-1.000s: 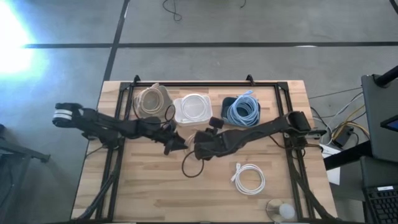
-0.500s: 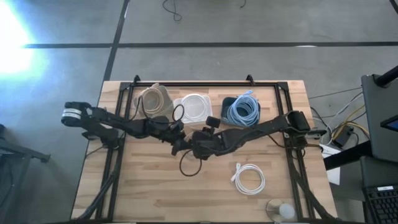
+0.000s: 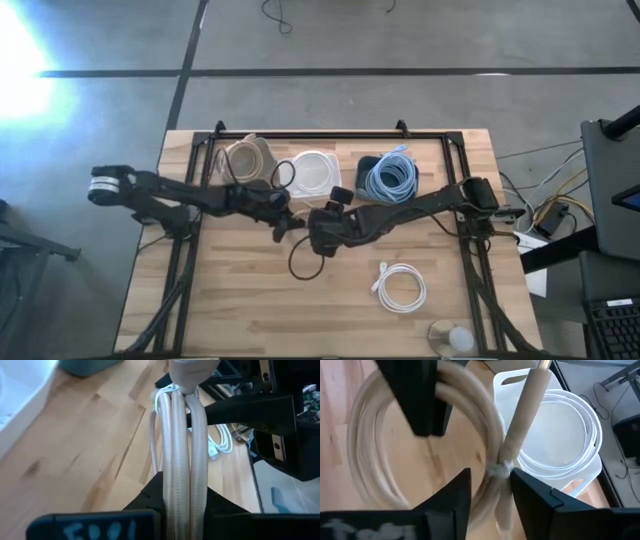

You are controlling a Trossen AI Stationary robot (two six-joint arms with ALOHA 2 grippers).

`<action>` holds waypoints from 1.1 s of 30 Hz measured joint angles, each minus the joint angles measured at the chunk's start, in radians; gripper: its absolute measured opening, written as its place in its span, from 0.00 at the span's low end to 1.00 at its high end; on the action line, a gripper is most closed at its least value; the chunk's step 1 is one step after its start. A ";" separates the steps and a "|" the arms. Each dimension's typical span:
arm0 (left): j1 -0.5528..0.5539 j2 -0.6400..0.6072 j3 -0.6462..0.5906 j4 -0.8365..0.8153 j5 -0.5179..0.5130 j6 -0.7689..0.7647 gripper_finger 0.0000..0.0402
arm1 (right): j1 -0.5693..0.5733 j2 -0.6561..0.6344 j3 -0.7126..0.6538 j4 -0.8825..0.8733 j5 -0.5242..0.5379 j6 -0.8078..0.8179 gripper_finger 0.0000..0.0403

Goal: Sort HDMI cables
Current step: Put the light brown HDMI cable into the gray bin

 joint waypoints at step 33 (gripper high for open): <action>0.136 -0.423 0.423 -1.288 -0.622 0.287 0.11 | 0.004 0.002 -0.005 -0.034 0.034 0.113 0.47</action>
